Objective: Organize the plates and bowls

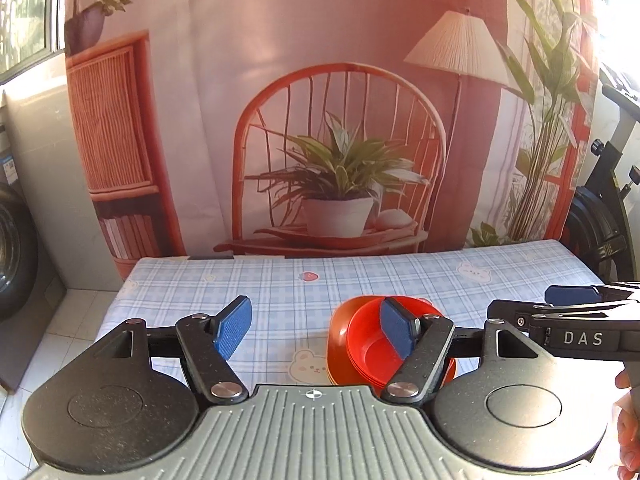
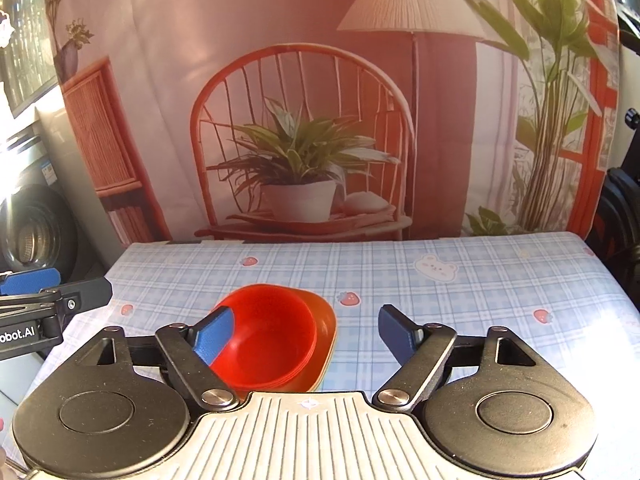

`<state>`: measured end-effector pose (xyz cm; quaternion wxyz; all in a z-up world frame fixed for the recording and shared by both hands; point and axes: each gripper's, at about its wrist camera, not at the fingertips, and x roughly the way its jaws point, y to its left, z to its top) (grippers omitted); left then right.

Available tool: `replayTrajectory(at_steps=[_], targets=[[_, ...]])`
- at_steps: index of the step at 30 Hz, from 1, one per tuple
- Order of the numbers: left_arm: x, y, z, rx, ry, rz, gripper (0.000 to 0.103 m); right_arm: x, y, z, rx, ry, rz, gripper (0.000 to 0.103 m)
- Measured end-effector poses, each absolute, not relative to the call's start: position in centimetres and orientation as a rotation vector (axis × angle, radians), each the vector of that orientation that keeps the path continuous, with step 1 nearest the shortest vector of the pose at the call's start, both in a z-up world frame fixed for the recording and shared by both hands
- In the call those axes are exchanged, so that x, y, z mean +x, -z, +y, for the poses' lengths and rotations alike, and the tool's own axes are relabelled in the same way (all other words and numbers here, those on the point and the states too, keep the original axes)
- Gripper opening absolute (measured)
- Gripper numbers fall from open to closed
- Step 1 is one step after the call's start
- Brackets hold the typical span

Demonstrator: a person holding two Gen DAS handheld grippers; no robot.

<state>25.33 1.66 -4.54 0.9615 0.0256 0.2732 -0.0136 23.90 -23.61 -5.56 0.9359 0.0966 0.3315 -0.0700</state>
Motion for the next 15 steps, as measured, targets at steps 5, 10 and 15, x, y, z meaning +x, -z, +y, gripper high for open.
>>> replayTrajectory(at_steps=[5, 10, 15], targets=[[22.2, 0.9, 1.1, 0.108, -0.035, 0.479, 0.081, 21.1, 1.6, -23.0, 0.157, 0.169, 0.611, 0.100], [18.0, -2.7, -0.1, 0.167, -0.090, 0.350, 0.086, 17.4, -2.5, -21.8, 0.098, 0.200, 0.529, 0.102], [14.1, -6.4, -0.3, 0.108, -0.031, 0.309, 0.087, 13.0, -6.4, -20.4, 0.076, 0.223, 0.457, 0.102]])
